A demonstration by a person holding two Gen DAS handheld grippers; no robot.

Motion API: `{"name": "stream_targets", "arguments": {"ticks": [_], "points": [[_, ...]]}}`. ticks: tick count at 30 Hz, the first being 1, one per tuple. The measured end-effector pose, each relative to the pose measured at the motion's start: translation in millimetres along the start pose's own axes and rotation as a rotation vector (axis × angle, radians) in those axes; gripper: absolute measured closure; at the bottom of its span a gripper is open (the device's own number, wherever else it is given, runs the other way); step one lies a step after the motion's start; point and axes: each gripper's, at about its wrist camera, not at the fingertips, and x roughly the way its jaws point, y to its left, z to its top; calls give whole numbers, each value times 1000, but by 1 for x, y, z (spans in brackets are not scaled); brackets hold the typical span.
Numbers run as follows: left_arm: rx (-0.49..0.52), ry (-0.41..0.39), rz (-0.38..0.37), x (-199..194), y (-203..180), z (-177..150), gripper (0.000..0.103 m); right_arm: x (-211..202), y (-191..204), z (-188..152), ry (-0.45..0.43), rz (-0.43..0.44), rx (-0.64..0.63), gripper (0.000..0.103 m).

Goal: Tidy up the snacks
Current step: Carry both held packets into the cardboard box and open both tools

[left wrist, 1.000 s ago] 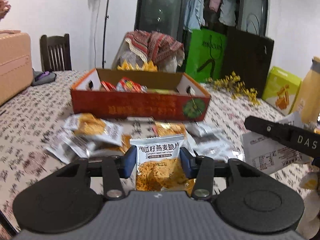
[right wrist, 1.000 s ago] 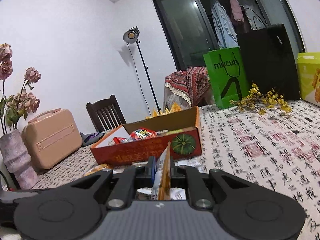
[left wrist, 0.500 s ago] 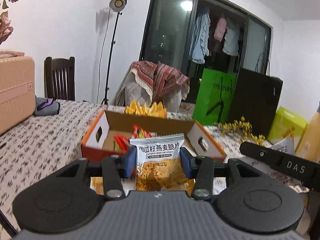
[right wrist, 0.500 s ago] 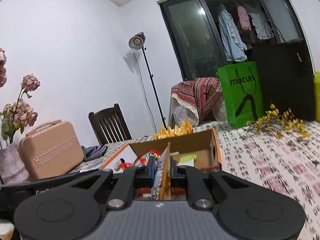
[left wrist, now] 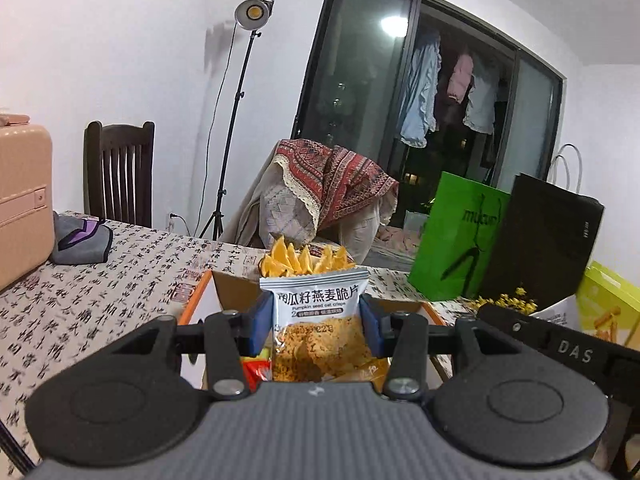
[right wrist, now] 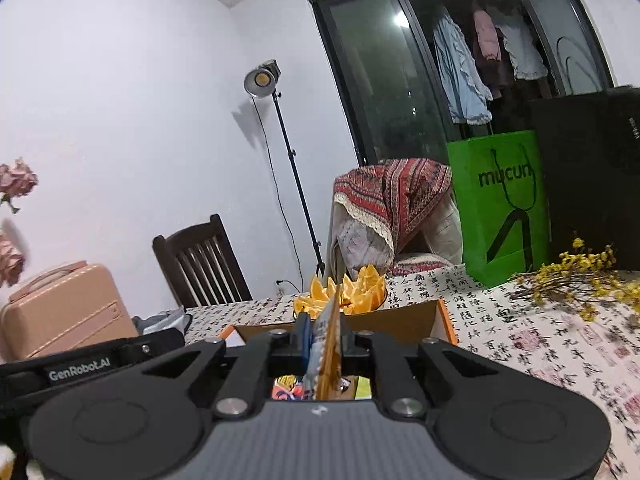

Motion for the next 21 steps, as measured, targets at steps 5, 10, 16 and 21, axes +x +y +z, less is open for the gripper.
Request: {"name": "stream_targets", "arguments": {"ticks": [5, 10, 16, 21], "points": [[-10, 6, 30, 33, 9, -2, 56, 50, -3, 0, 43, -23, 12, 92], [-2, 46, 101, 65, 25, -14, 56, 87, -13, -16, 75, -74, 28, 92], [16, 94, 138, 82, 37, -27, 56, 100, -20, -33, 138, -60, 6, 92], [5, 82, 114, 80, 41, -30, 45, 101, -14, -38, 151, -82, -48, 76]]}}
